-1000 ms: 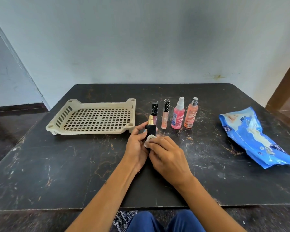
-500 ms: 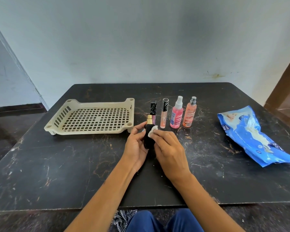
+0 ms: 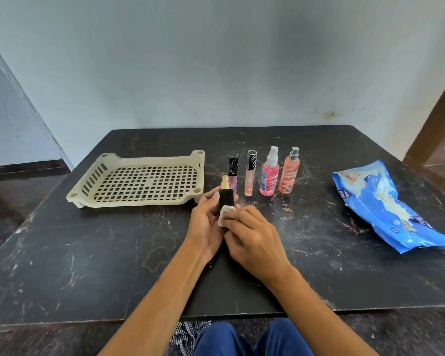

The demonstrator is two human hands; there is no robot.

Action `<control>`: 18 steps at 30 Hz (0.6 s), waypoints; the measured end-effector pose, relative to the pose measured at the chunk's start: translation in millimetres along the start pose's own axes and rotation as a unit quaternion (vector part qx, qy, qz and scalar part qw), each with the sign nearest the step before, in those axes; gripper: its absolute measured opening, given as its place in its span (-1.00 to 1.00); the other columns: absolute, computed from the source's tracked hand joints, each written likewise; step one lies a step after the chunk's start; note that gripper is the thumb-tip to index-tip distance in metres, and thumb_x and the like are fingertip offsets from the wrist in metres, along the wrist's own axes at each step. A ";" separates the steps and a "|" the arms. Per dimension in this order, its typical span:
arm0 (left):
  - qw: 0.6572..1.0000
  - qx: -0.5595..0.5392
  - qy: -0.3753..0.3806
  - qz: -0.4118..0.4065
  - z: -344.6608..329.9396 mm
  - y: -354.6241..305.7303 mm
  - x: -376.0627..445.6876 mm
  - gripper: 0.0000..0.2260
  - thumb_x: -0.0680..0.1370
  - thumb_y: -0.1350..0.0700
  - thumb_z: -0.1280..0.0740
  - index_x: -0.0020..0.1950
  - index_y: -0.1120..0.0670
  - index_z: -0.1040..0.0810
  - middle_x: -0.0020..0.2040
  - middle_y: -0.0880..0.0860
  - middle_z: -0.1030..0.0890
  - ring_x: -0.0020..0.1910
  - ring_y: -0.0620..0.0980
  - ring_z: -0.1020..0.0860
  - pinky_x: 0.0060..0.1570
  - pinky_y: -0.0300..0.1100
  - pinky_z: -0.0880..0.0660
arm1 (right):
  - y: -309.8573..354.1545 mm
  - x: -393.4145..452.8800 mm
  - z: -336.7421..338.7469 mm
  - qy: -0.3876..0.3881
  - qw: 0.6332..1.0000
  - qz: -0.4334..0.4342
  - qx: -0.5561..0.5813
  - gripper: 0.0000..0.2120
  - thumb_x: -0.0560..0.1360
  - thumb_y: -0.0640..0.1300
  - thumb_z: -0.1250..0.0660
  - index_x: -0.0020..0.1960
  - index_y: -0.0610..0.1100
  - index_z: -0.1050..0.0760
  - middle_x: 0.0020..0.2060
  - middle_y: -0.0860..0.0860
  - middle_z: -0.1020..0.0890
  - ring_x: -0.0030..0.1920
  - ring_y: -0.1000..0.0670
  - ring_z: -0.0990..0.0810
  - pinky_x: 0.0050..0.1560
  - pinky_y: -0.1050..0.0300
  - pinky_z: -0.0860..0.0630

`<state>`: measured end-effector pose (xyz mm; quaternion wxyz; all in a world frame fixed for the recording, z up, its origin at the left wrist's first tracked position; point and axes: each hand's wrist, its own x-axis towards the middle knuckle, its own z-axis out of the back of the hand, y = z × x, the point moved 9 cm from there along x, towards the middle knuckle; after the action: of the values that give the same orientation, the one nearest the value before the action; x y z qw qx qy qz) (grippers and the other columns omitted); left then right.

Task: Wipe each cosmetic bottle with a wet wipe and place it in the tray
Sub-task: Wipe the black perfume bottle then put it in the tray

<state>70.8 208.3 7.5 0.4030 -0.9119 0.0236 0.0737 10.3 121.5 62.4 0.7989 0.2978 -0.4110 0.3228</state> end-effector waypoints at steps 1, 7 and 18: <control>1.000 0.002 0.001 0.001 0.0 0.4 0.3 -0.81 0.58 0.22 -0.16 0.13 0.13 -0.50 -0.14 0.17 -0.56 -0.27 0.01 -0.58 -0.30 -0.25 -0.57 | 0.2 -0.6 1.9 -0.006 1.000 0.000 -0.002 -0.82 0.43 -0.35 -0.25 -0.16 -0.29 -0.64 -0.13 -0.08 -0.66 -0.14 -0.05 -0.54 0.05 0.20 -0.53; 0.999 0.032 0.016 0.003 -3.9 2.5 -0.9 -0.82 0.58 0.20 -0.15 0.09 0.08 -0.52 -0.20 0.06 -0.65 -0.25 -0.09 -0.61 -0.25 -0.27 -0.53 | -12.1 3.4 -0.1 -0.012 0.997 -0.055 -0.049 -0.72 0.53 -0.31 -0.19 0.12 -0.34 -0.61 0.09 -0.14 -0.63 0.07 -0.07 -0.54 0.11 0.18 -0.53; 0.999 0.033 0.006 0.013 -3.6 3.7 -1.2 -0.83 0.53 0.27 -0.23 0.05 0.07 -0.50 -0.21 0.06 -0.64 -0.29 -0.10 -0.60 -0.28 -0.29 -0.52 | -13.4 0.6 1.6 -0.021 0.998 -0.063 -0.006 -0.74 0.50 -0.33 -0.19 0.06 -0.33 -0.63 0.05 -0.12 -0.64 0.00 -0.05 -0.57 0.04 0.19 -0.54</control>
<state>69.6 203.1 7.4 0.4319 -0.8981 0.0400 0.0731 20.0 112.3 60.8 0.8106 0.3252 -0.4099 0.2629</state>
